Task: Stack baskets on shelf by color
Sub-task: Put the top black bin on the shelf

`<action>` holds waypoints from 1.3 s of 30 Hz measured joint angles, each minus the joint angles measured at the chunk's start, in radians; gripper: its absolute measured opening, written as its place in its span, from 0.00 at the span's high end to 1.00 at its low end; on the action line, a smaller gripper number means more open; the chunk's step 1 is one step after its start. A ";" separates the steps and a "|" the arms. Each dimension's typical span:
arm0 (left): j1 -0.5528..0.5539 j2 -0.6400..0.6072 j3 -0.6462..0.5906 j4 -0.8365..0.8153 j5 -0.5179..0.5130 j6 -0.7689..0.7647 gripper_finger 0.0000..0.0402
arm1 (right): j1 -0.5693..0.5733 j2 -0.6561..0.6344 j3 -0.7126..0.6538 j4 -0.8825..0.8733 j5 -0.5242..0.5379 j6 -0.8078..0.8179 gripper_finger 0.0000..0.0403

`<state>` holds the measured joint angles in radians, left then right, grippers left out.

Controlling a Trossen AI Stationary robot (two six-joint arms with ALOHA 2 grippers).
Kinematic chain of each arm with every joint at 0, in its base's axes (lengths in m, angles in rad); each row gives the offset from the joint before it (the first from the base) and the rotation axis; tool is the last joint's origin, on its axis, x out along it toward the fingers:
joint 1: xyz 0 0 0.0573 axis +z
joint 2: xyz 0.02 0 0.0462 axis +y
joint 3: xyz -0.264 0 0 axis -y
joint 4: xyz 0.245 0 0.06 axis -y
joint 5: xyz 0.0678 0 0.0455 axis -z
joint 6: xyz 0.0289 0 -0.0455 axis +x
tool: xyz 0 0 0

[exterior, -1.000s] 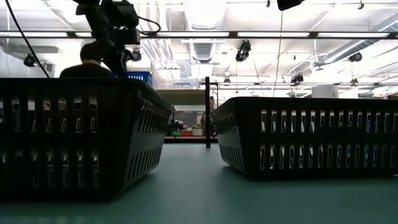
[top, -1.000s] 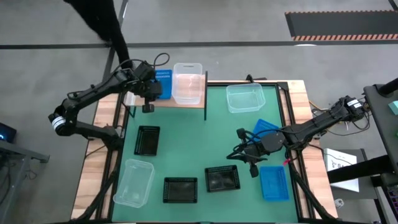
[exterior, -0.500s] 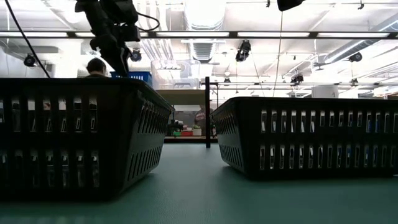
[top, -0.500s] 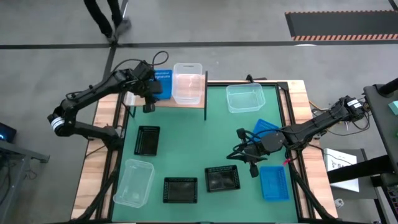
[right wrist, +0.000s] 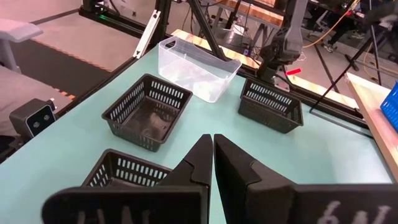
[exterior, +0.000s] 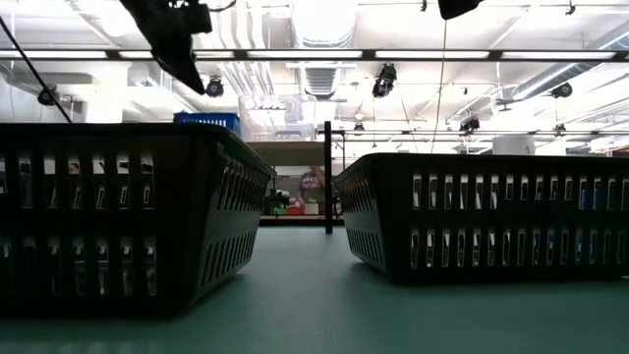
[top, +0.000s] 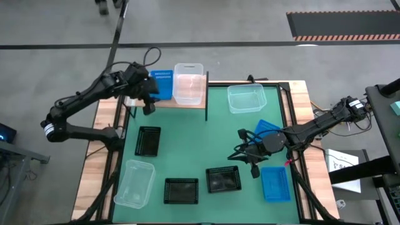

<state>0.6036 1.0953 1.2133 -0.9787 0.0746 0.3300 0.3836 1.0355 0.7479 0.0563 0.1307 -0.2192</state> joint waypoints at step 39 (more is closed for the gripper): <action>-1.104 0.229 -0.047 0.047 -0.138 -0.827 0.65 | 0.000 0.000 0.000 -0.006 0.000 0.018 0.98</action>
<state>-0.5003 1.3243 1.1664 -0.9317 -0.0631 -0.4966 0.3836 1.0351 0.7479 0.0498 0.1303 -0.2008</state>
